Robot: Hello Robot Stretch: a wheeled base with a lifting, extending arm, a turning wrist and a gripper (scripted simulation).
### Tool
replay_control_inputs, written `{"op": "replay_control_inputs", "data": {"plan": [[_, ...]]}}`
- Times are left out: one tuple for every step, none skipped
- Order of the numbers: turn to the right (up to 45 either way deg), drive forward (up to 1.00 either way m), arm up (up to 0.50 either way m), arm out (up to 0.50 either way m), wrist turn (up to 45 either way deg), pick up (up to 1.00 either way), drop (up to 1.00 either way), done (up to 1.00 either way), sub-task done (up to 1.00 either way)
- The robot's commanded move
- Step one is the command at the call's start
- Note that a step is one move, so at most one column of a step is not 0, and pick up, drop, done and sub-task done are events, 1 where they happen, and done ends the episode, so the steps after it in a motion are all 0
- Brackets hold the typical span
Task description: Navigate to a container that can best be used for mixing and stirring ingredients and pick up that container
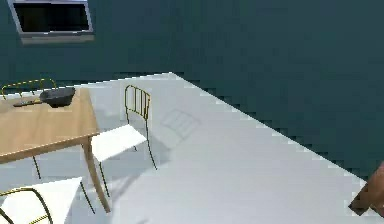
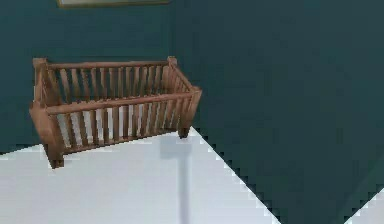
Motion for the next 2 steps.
{"op": "replay_control_inputs", "data": {"plan": [[0.0, 0.9, 0.0, 0.0, 0.0, 0.0, 0.0, 0.0, 0.0], [42.0, 0.0, 0.0, 0.0, 0.0, 0.0, 0.0, 0.0, 0.0]]}}
